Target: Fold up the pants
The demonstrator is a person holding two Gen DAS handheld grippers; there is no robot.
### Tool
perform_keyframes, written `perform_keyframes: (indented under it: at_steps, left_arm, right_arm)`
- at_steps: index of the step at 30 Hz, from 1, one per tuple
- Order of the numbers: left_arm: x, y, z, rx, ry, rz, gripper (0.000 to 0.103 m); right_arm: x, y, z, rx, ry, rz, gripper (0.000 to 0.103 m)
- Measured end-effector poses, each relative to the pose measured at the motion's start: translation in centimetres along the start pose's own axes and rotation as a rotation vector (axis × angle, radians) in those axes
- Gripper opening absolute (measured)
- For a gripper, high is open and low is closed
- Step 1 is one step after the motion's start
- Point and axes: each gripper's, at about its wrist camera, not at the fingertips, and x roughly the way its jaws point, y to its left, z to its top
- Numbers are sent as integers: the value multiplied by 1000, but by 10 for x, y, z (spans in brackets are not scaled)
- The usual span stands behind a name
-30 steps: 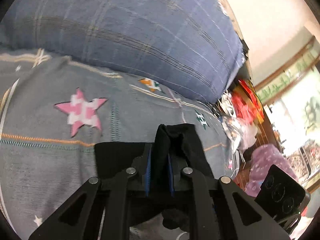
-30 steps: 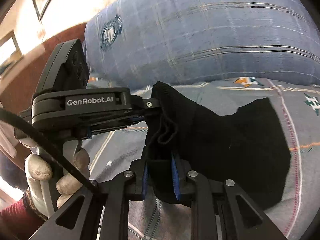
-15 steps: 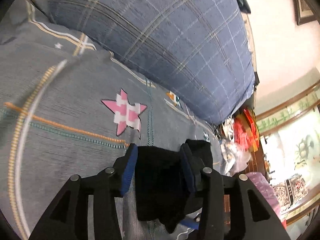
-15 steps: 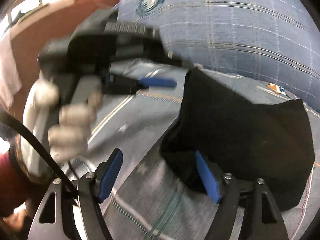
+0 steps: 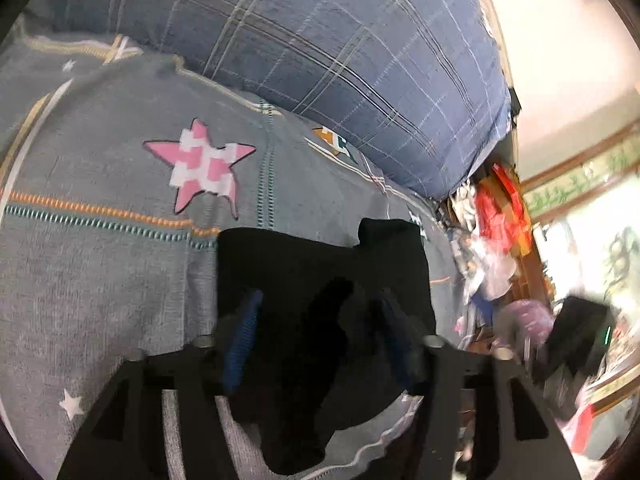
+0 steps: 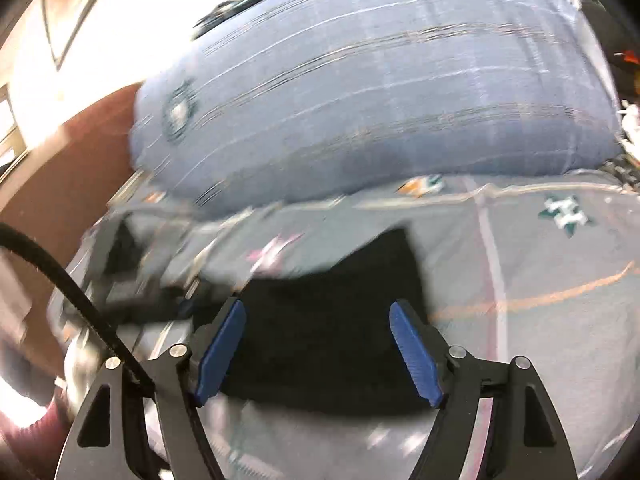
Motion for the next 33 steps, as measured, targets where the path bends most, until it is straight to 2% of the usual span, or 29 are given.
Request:
perform_keyframes:
  at_steps: [1, 2, 4, 6, 7, 8, 9, 10, 11, 13, 16, 18, 19, 21, 22, 23, 25, 28, 30, 33]
  left_arm:
    - [0, -5, -2, 28, 2, 11, 24]
    - [0, -11, -5, 60, 10, 13, 14]
    - [-3, -19, -11, 105, 0, 39, 14]
    - [-5, -23, -16, 139, -5, 72, 14]
    - [-6, -25, -18, 154, -5, 84, 14]
    - [-7, -27, -18, 168, -6, 95, 13]
    - [-8, -29, -18, 185, -10, 106, 13]
    - [-8, -31, -15, 198, -15, 112, 13]
    - [-7, -31, -11, 201, -17, 103, 13]
    - [-2, -30, 0, 183, -20, 91, 13]
    - [15, -22, 10, 153, -18, 109, 13]
    - [24, -10, 13, 117, -16, 141, 16]
    - [29, 0, 14, 78, -8, 126, 18]
    - [27, 15, 15, 1, 0, 64, 19]
    - [24, 18, 16, -17, 3, 46, 20]
    - [19, 21, 16, -28, 2, 36, 23]
    - [7, 26, 16, -37, -19, 53, 32]
    - [-15, 33, 18, -79, -66, 53, 35]
    - [-27, 31, 21, -95, -105, 63, 35]
    - [-36, 12, 21, -49, -136, 44, 35]
  right_arm:
    - [9, -3, 10, -3, -2, -34, 83]
    - [20, -4, 19, -7, 6, -59, 85]
    - [55, -3, 32, -36, 83, -130, 89]
    - [94, -8, 37, -63, 171, -163, 89]
    - [110, -13, 36, -64, 221, -171, 81]
    - [120, -20, 36, -42, 261, -172, 56]
    - [122, -26, 36, -9, 268, -162, 48]
    - [120, -35, 39, 38, 249, -134, 33]
    - [113, -45, 44, 98, 223, -93, 28]
    - [102, -61, 48, 191, 179, -50, 27]
    - [106, -71, 48, 231, 168, -74, 26]
    - [114, -80, 43, 293, 163, -76, 28]
    - [118, -88, 39, 342, 156, -77, 32]
    - [123, -95, 33, 378, 152, -104, 49]
    - [124, -98, 30, 383, 148, -134, 64]
    - [125, -99, 28, 378, 139, -158, 73]
    - [125, -101, 27, 360, 132, -182, 80]
    - [120, -105, 30, 358, 125, -171, 81]
    - [104, -102, 32, 359, 73, -156, 81]
    - [81, -95, 31, 319, 19, -127, 82]
